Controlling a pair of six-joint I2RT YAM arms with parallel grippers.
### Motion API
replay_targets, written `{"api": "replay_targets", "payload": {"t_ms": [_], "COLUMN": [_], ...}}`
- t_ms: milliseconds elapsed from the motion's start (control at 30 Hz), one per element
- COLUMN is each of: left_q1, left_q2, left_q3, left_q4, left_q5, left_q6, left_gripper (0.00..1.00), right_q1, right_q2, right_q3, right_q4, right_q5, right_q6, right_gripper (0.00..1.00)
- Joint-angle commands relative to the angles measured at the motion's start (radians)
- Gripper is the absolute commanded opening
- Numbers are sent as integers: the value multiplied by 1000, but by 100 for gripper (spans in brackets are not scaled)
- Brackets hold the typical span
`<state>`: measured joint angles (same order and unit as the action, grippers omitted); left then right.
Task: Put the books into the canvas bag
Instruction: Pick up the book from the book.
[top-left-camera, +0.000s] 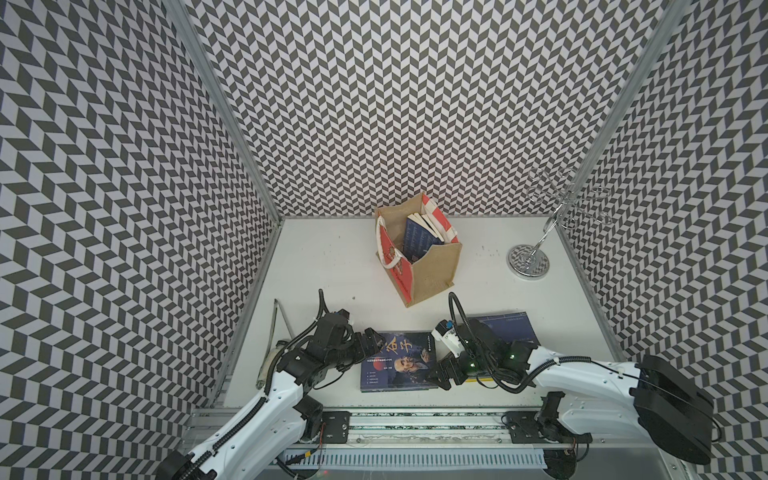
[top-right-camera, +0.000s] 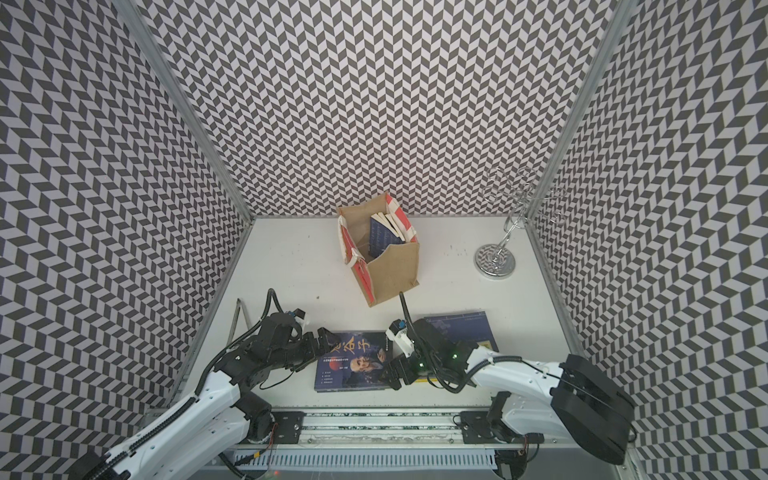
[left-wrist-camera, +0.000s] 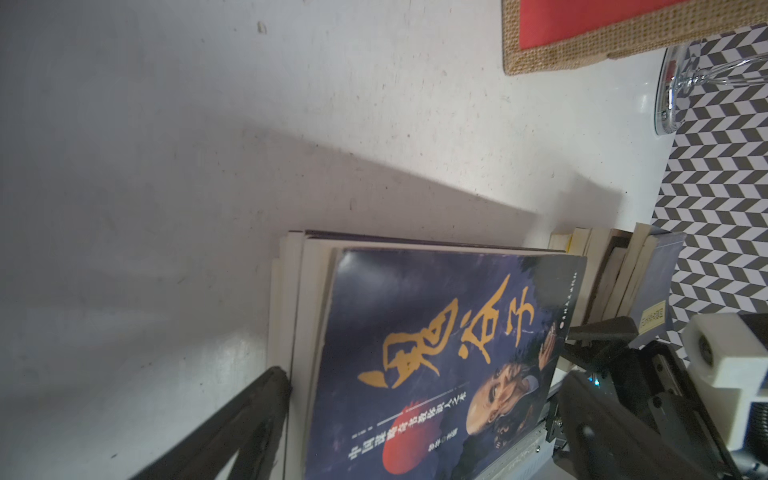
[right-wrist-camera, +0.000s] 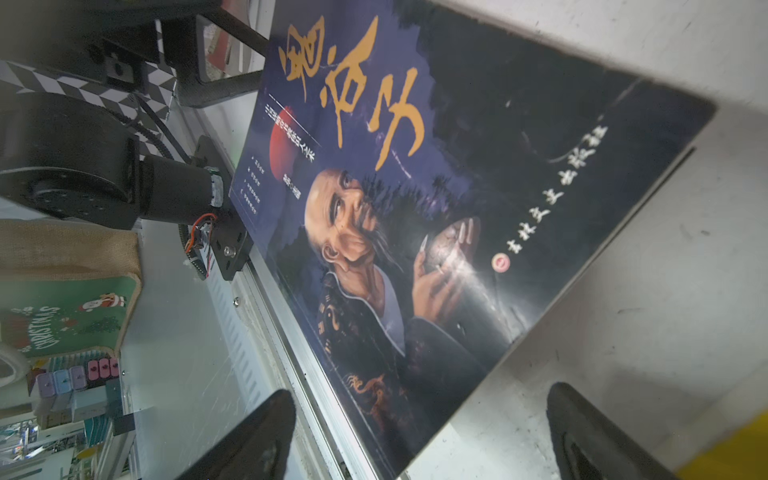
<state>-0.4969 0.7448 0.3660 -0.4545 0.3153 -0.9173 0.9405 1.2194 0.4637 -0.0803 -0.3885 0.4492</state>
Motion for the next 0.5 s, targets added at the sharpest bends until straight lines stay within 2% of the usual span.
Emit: {"api": "replay_targets", "payload": {"t_ms": [0,267,467], "left_q1": [-10,-31,-41], "left_q2": [14,24,21], "left_q3": [-14,-1,21], "left_q4": [60,100,69], "left_q5": [54,82,76], "left_q6": [-2,15,33], "left_gripper": [99,100,100], "right_q1": [3,4,5], "right_q2": [20,31,17], "right_q3": [-2,-7,-18], "right_q4": [70,103,108], "right_q5": [17,-3,-7], "right_q6": [16,33,49], "right_gripper": [94,92,89]}}
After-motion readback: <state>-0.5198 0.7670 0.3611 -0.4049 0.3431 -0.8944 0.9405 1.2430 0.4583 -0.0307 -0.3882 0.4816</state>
